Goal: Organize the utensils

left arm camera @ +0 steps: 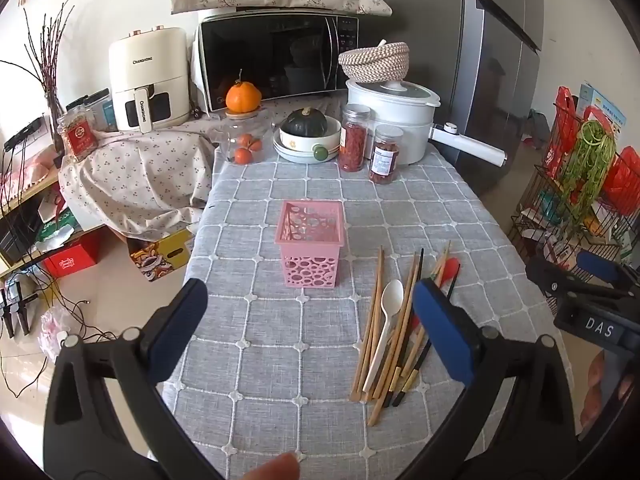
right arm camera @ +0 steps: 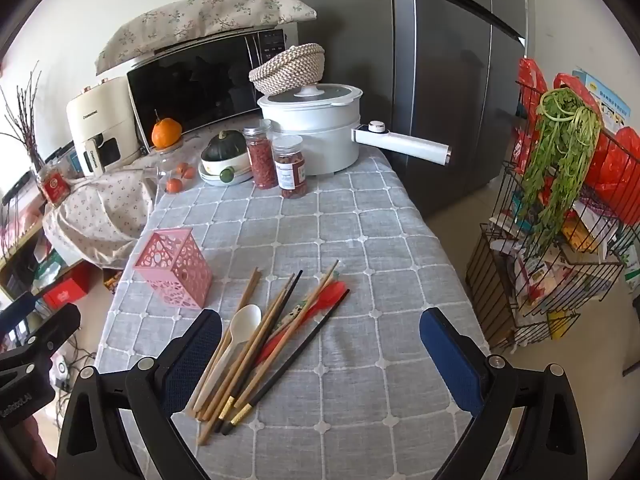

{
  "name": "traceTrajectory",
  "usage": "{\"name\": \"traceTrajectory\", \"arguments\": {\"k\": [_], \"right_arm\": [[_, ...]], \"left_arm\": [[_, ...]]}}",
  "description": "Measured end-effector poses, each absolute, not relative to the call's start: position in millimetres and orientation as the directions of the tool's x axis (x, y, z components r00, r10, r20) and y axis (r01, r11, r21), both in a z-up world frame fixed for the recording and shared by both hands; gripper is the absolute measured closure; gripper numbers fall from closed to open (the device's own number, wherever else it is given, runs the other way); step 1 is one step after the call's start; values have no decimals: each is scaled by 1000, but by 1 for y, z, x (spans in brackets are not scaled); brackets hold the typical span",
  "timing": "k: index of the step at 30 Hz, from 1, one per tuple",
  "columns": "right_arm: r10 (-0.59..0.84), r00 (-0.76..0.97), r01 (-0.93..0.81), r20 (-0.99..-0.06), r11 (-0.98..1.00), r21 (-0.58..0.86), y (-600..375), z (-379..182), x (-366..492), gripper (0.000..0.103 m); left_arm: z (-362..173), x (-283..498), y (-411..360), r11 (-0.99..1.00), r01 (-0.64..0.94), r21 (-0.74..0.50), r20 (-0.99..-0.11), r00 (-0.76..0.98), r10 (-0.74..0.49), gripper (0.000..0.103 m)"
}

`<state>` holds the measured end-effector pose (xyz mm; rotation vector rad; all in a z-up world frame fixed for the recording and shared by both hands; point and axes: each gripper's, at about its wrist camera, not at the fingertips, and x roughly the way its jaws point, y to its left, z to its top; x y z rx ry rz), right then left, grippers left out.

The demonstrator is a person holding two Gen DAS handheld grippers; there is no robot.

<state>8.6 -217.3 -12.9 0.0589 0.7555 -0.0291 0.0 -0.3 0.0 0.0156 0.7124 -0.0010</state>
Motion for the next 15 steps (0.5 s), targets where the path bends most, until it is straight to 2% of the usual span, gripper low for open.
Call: {"name": "traceTrajectory", "arguments": {"k": [15], "right_arm": [[-6,737,44,-676,998,38,-217,-9,9,3]], "left_arm": [[-2,2,1,1000,20,-18,-671,741,-27,1]]}}
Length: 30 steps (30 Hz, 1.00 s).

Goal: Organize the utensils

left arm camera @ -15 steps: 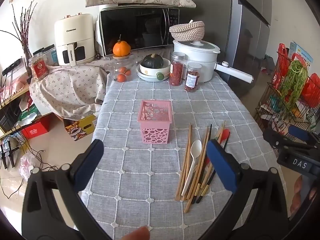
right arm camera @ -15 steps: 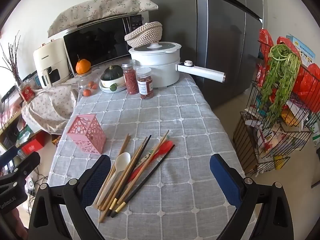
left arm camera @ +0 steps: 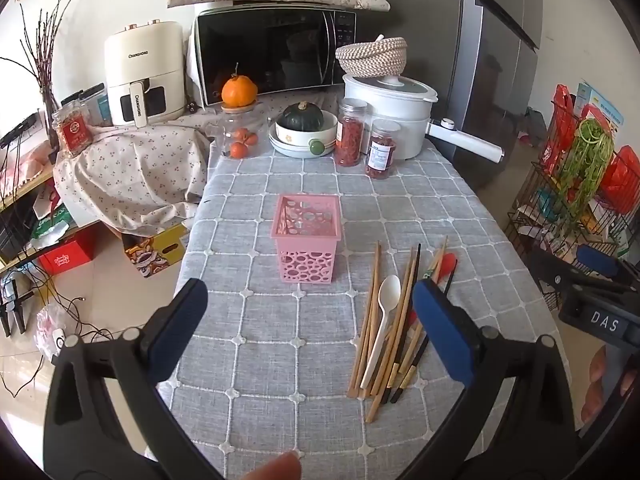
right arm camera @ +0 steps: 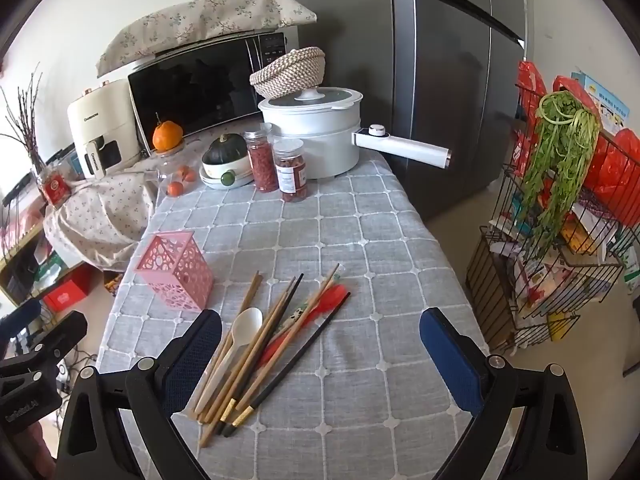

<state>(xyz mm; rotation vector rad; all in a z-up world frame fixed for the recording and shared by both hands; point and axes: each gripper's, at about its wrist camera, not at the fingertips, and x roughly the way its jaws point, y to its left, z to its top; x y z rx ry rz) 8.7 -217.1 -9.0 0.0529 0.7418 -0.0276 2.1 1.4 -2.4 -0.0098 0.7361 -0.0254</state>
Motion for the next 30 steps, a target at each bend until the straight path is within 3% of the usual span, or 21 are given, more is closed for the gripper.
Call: {"name": "traceTrajectory", "arguments": {"k": [30], "right_arm": [[3,736,36,-677,998,43,-215,-12,4,3]], "left_arm": [[-10,3,5,1000,5,-19,-685,729,-17,1]]}}
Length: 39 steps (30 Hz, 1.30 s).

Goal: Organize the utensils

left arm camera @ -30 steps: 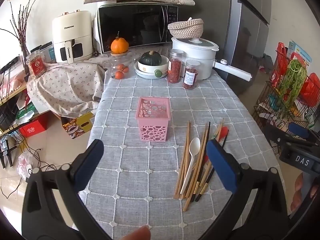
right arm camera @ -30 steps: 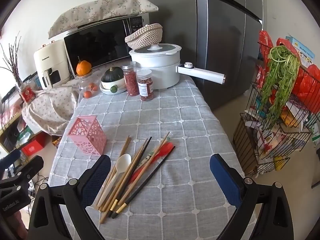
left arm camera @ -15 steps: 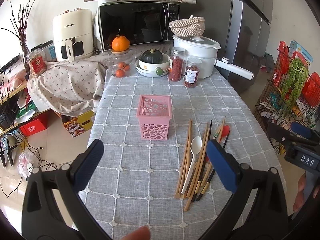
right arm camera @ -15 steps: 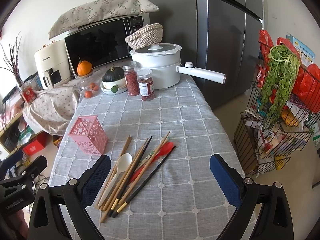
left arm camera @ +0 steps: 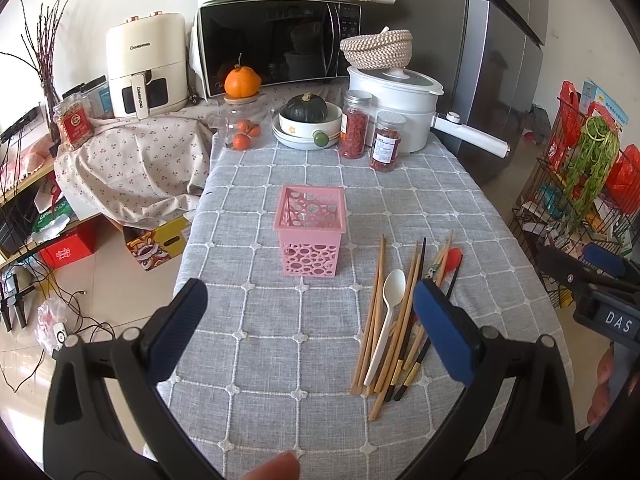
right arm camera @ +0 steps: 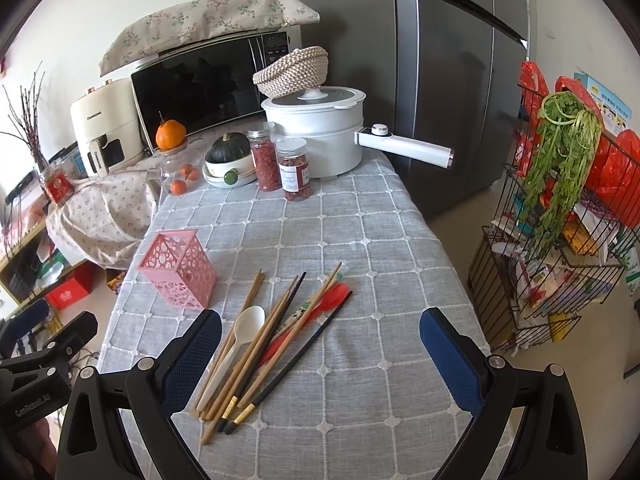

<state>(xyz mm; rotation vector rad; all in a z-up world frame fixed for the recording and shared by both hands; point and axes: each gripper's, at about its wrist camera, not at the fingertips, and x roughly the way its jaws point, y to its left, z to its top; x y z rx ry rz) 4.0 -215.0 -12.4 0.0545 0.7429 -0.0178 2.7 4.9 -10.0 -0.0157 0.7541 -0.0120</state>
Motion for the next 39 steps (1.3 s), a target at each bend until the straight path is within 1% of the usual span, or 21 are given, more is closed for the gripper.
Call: {"name": "traceTrajectory", "arguments": {"k": [23,30,34,39], "right_arm": [[3,735,34,-678,999,41,-212,-10,7,3],[26,726,17,-687,998,55,-211,-4,16,3],[36,708,12,-706,998,62,-210,-6,24,3],[19,710,-2,-704,1000,25,-210,-3,29,3]], "left_arm": [[-7,5,4,1000,5,-26,-678,735,-21,1],[-3,6,2,998,22,-58,-650,758,-55,1],[-5,11,3,998,8,-61,-657,752,-46,1],[-11,20,1,998,27,-60,-690,721,-61,1]]}}
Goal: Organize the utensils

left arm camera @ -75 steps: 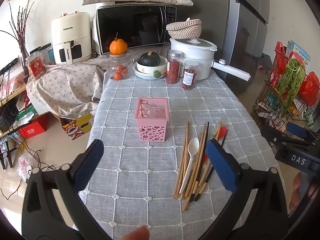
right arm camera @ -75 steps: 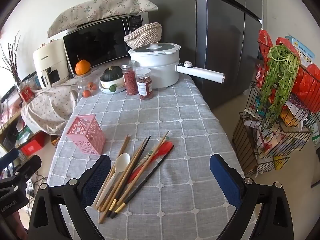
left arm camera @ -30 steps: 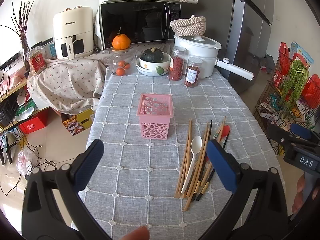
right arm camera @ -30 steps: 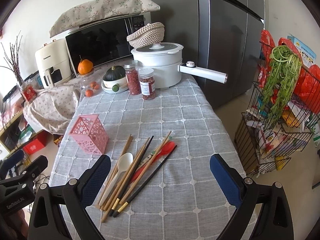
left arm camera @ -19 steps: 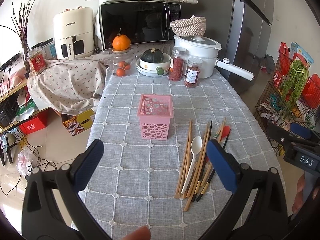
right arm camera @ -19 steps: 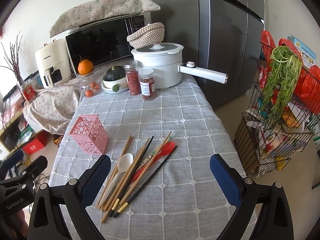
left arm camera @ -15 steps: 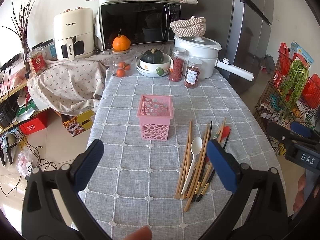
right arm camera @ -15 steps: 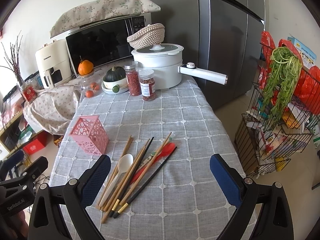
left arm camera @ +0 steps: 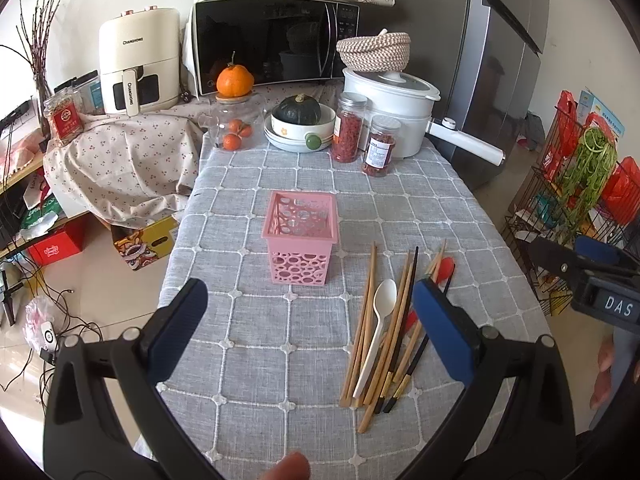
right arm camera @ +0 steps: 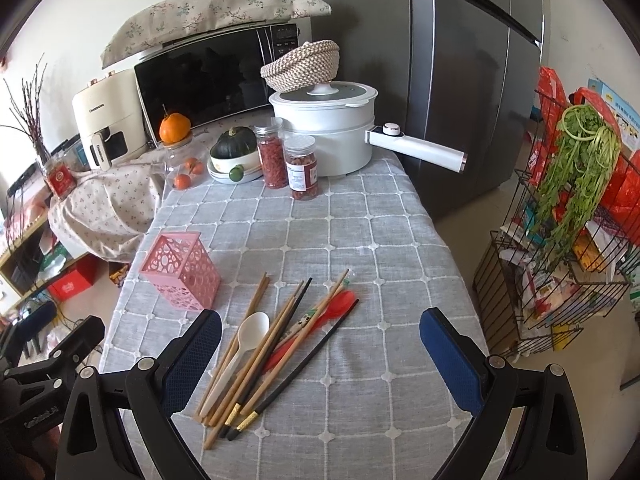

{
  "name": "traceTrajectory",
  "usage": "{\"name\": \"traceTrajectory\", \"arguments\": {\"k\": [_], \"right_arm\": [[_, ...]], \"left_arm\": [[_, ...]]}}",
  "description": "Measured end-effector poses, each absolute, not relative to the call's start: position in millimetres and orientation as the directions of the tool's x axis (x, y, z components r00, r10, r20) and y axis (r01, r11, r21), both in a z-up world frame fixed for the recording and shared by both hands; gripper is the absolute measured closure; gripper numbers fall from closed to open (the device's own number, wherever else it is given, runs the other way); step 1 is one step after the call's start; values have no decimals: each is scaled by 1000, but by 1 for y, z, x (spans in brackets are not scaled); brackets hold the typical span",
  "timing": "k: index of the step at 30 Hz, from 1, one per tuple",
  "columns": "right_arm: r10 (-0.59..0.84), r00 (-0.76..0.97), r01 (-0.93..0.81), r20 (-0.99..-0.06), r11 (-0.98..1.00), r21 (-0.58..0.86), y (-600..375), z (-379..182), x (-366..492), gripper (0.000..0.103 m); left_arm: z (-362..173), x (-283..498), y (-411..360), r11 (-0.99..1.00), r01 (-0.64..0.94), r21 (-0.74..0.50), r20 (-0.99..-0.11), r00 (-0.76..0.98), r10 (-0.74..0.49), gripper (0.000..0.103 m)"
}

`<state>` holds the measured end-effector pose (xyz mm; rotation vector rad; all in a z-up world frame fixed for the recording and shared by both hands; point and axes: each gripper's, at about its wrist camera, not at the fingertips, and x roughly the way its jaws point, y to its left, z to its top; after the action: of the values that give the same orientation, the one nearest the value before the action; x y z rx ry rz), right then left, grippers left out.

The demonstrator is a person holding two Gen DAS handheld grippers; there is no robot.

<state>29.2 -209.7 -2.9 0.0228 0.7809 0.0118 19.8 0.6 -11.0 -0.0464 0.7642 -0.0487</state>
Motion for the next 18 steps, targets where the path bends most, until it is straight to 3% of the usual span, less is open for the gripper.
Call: {"name": "traceTrajectory", "arguments": {"k": [4,7,10,14,18], "right_arm": [[30,691,-24,-722,1000,18,-215,-4,41,3],[34,648,-19,-761,999,28,-225,-13,57,3],[49,599,-9,-799,998,55,-236,-25,72,3],[68,547,-5,-835,997,77,-245,-40,87,3],[95,494,-15,-864,995,101,-246,-57,97,6]], "left_arm": [[-24,35,-8,995,80,-61,-756,647,-99,1],[-39,50,-19,987,138,-81,-810,568,-146,7],[-55,66,-32,974,197,-108,-848,493,-194,21],[-77,84,-44,956,241,-167,-880,401,-254,54],[-95,99,-47,950,232,-209,-901,333,-280,74]]}}
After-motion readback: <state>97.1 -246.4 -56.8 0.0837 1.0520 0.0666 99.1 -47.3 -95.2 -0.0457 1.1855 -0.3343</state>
